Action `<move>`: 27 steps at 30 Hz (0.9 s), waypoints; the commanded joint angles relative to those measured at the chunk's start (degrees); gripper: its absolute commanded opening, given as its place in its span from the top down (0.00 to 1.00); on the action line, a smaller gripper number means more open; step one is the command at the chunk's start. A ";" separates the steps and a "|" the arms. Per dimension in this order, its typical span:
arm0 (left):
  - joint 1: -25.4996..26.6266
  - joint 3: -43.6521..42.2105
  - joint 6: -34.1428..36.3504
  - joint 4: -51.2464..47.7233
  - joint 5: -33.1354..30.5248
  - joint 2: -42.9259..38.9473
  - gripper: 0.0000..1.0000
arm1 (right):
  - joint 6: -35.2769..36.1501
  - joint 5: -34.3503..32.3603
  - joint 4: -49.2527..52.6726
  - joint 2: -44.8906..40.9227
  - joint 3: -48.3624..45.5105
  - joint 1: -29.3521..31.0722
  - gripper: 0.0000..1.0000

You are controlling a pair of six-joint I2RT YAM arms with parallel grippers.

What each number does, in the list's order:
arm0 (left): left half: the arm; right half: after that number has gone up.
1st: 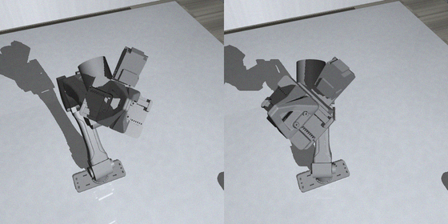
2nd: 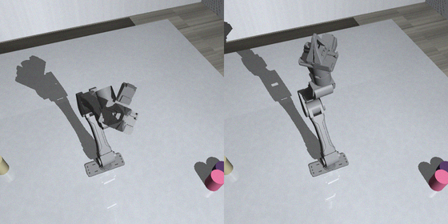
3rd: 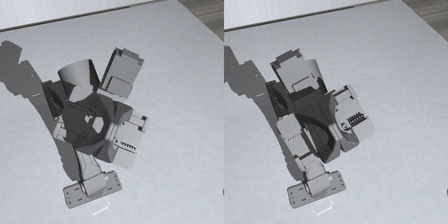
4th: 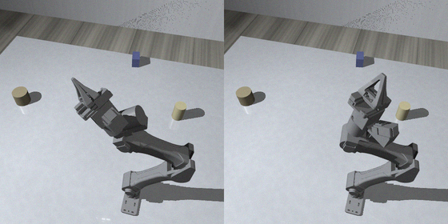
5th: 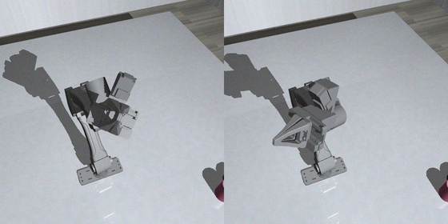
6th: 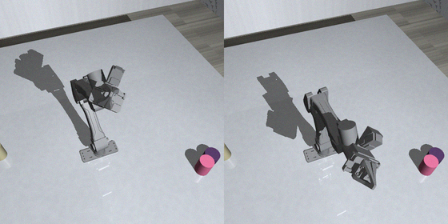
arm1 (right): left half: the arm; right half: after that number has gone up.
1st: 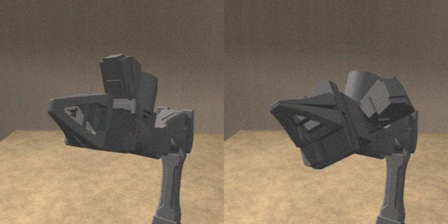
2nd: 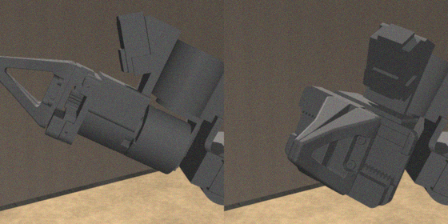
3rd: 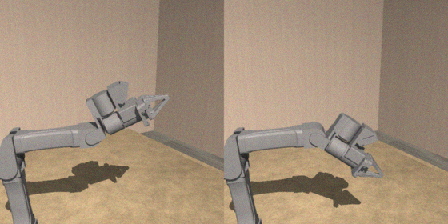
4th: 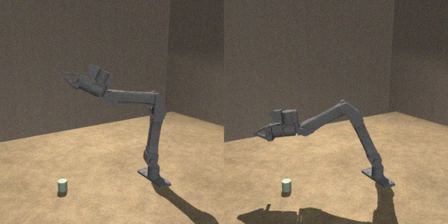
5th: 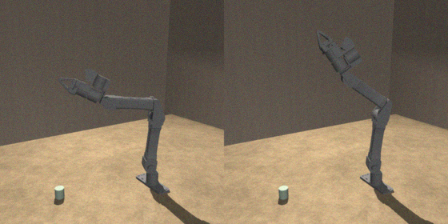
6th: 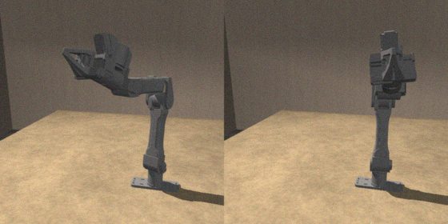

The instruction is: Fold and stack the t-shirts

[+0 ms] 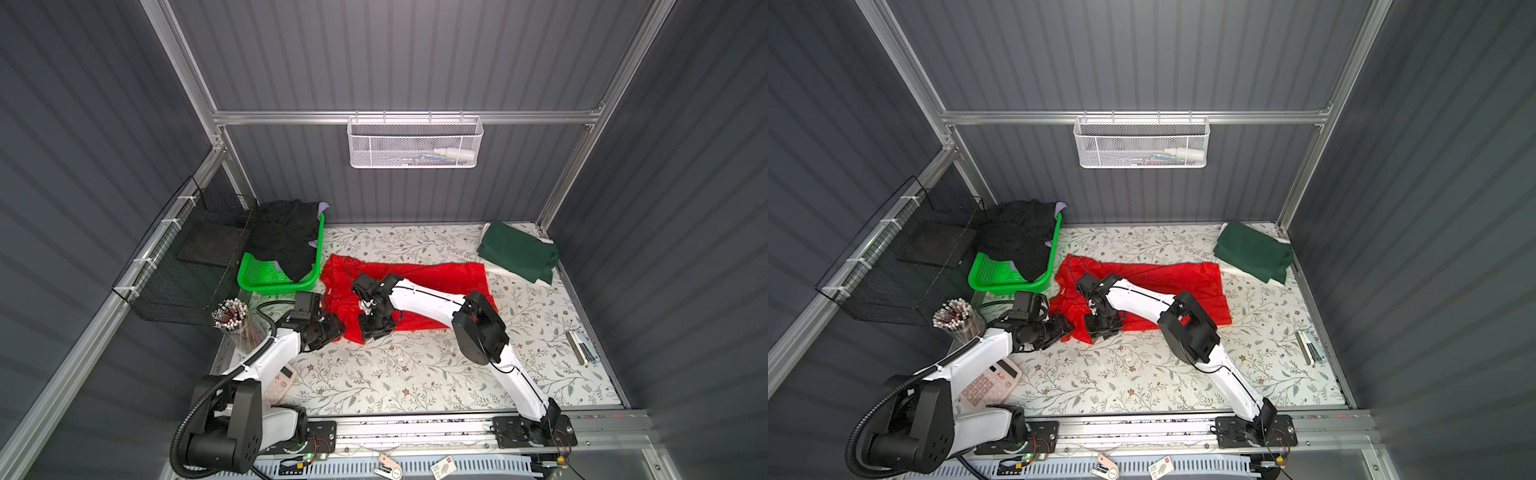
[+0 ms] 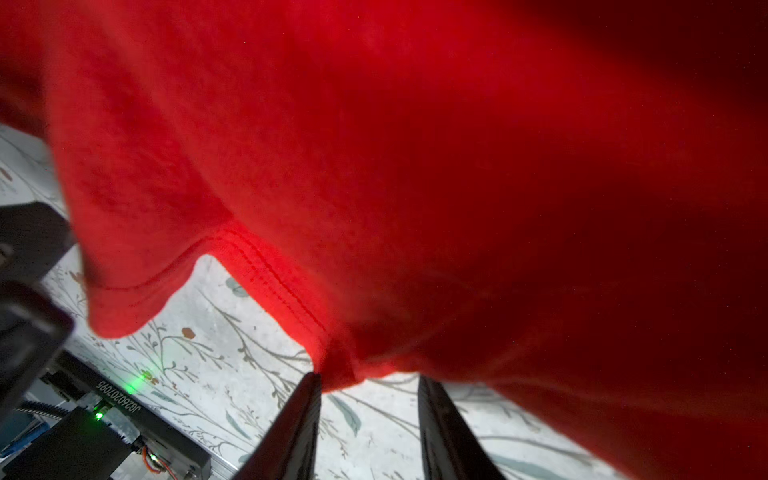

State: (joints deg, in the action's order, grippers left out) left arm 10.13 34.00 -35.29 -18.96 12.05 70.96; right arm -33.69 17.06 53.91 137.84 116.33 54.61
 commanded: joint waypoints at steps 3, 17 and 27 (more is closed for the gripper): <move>0.47 -1.25 2.94 -2.95 -1.12 -3.76 0.43 | -2.33 -3.30 5.13 4.31 3.22 0.94 0.67; 1.56 -2.83 4.94 -2.18 -5.53 -8.09 0.49 | -0.28 -3.20 1.51 4.21 5.23 0.85 1.00; 1.56 0.03 6.61 -4.42 -8.63 -8.27 0.51 | -0.95 -8.24 -7.89 -6.11 -3.54 0.23 1.00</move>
State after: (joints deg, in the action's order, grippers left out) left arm 11.60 32.23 -30.09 -22.02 4.49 63.37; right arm -34.94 11.94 50.57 135.76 114.17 55.18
